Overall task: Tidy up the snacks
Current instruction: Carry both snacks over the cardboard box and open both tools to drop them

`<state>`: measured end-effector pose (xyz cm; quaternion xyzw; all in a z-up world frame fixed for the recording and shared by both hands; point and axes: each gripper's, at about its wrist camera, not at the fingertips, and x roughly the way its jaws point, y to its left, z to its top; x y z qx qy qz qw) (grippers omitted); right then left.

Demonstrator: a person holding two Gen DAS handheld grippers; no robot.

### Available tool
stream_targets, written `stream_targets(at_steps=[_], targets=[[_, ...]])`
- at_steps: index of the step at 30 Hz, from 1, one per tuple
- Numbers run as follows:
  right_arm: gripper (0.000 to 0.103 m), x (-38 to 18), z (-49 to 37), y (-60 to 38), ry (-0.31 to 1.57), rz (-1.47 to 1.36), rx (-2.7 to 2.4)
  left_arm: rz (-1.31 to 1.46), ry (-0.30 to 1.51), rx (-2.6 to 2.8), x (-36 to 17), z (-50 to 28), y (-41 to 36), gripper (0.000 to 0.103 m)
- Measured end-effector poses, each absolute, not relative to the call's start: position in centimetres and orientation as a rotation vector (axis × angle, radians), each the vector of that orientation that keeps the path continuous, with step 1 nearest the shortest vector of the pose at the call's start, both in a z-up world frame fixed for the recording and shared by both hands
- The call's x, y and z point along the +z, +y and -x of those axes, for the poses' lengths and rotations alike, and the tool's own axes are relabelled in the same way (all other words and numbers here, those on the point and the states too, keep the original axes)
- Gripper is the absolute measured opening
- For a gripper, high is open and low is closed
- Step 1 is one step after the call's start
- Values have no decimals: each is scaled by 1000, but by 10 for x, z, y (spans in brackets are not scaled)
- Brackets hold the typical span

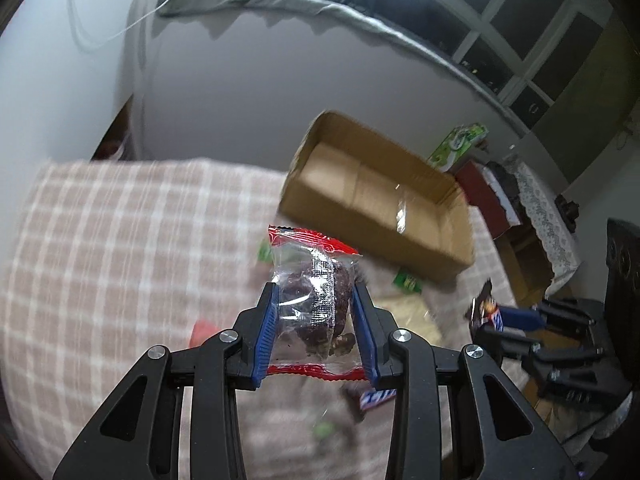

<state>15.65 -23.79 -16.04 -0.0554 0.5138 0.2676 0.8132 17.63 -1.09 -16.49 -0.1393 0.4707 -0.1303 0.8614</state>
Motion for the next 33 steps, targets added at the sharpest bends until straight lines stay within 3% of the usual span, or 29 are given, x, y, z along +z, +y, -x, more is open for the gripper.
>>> stream_targets(at_steps=[10,33], targets=[[31,-138,-226,-272,1026,130,449,268,945,-328,-156,-237,-42,34],[31,-205,-312,-291,1120,123,322,269,1043,-338,-197,-310,-73,35]])
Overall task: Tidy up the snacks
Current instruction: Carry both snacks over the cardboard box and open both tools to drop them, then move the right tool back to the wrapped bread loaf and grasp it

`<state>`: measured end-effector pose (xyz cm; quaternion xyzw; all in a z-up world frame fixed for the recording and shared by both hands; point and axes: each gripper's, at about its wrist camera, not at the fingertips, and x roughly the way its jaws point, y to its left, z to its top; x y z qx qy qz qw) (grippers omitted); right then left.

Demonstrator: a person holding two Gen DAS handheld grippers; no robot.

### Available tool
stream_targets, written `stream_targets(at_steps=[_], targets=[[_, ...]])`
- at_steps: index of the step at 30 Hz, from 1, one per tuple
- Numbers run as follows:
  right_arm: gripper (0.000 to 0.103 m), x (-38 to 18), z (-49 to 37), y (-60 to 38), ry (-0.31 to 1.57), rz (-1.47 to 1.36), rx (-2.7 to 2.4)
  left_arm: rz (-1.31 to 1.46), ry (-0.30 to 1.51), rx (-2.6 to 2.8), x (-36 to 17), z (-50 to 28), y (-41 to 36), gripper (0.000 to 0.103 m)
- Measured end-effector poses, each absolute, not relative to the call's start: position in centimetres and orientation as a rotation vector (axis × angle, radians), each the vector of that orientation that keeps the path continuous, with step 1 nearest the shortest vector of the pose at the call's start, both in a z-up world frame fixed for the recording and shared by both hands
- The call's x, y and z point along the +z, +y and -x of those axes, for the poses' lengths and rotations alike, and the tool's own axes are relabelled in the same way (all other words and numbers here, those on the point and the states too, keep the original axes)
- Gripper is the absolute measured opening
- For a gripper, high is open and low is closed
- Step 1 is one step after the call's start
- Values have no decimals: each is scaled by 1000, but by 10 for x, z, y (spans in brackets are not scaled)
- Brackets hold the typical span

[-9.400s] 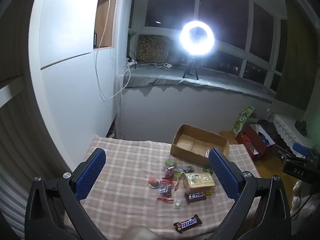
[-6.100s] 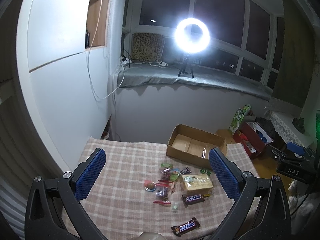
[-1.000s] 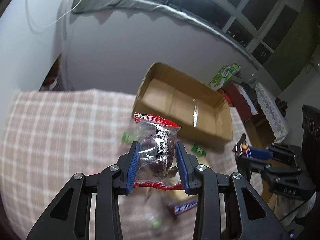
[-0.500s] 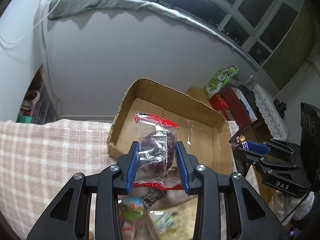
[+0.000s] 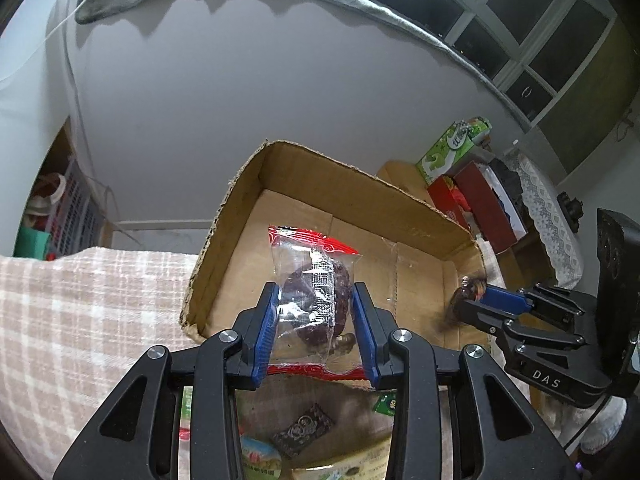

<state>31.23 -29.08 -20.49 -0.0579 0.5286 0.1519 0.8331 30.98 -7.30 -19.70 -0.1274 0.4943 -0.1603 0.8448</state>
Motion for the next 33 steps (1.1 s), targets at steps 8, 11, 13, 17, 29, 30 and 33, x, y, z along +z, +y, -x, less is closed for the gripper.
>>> stream_targets(at_steps=[8,11,13,17,29,30,33], targets=[[65,-199,-308,-294,1095,125,305,274,1061,-331,-198,-309,-73,53],[65,-194,-305,-294,1087,128,304,281,1053,-335,-195,-306,-70,53],[65,-191,-301,-294,1083,126,306,284,1044,-334,-191,-303,-67,53],[65,-184,-291,-293,1073,115,309,288,1022,-334,-182,-294,-62,53],[65,-174,-249,-297,1077,49,318,317,1017,-310,-173,-248,-40,53],[65,-174,-244,-297,1081,39,319,324,1023,-309,-175,-243,-38,53],[65,-176,-229,-299,1097,7,327,357,1048,-304,-180,-226,-35,53]])
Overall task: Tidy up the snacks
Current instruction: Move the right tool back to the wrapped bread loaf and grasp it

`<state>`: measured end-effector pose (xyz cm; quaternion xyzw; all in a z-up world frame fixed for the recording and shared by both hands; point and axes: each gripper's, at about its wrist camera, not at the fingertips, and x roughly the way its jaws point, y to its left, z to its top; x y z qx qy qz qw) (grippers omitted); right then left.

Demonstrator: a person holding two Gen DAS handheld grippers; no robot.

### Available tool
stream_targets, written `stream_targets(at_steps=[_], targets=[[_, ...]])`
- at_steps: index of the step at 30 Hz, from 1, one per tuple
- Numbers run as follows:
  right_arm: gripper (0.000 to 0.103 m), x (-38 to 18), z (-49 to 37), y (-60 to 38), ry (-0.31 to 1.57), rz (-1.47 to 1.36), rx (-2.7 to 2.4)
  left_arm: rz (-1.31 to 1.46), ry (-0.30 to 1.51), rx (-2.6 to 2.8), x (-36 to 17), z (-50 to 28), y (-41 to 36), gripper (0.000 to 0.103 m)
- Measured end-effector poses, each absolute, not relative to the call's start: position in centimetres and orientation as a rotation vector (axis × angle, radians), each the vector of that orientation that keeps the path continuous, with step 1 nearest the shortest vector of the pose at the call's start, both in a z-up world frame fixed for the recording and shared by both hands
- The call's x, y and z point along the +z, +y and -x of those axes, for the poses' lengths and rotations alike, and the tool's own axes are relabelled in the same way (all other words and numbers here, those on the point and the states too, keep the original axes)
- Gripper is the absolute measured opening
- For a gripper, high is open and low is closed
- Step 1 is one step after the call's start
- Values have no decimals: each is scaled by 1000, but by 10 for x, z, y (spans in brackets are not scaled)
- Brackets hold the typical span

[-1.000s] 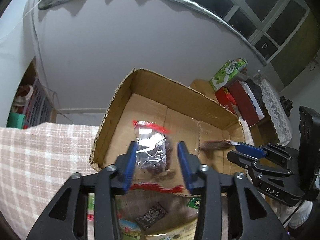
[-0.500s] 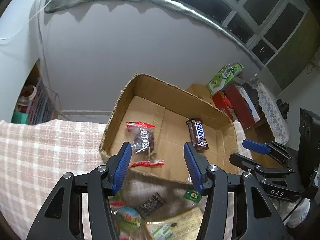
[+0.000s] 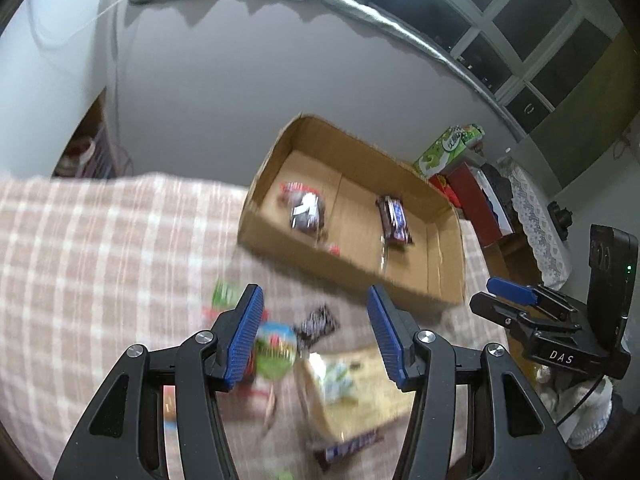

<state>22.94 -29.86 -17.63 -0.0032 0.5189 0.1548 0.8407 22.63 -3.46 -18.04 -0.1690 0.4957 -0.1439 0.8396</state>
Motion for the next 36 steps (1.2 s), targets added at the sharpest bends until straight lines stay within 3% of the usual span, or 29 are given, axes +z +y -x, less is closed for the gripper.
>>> stream_targets(at_steps=[26,34,36], targets=[[65,-250,-194,-285,1312,-237,414,560,1204,-344,-238,-171,-48,50],[57,-265,-198,-282,1356,-303,449,553,1227,-354,-244,-174,-53,39],[50,-268,-198,-281,1365,-323,455,561,1231,-356,-244,-174,-51,37]])
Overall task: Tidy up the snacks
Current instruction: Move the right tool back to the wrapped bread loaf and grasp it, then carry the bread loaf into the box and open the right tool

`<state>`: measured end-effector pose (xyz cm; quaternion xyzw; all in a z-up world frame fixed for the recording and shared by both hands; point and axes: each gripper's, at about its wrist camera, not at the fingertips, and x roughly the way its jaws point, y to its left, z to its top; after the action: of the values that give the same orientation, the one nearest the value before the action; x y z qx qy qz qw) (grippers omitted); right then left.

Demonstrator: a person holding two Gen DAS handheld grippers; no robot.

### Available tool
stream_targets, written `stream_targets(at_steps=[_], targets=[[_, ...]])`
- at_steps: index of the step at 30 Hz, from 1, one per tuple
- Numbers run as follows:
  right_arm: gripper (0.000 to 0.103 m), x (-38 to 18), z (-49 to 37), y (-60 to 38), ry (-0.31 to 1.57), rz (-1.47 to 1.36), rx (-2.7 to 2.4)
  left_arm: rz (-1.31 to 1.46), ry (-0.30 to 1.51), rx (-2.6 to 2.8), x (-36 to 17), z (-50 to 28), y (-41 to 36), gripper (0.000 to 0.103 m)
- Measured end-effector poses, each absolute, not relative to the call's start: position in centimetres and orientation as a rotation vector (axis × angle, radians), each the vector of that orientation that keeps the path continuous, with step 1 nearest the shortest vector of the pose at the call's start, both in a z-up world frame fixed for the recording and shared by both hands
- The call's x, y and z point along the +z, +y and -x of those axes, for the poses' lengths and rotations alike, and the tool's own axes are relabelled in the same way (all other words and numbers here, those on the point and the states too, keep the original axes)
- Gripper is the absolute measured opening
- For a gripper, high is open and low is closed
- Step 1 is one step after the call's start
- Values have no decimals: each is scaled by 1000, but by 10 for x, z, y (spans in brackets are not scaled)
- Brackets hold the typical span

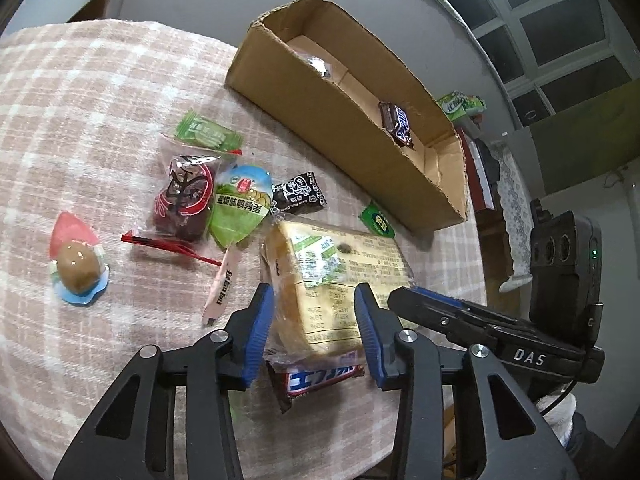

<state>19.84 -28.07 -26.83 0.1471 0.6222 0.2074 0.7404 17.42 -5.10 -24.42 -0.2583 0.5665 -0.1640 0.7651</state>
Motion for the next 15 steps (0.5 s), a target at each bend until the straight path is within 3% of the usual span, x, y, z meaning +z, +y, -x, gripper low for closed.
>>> stream_targets(at_steps=[15], targets=[[46,-259,-196,-275,1343,-316,468,531,1221,-376,-234,-171,-52,37]])
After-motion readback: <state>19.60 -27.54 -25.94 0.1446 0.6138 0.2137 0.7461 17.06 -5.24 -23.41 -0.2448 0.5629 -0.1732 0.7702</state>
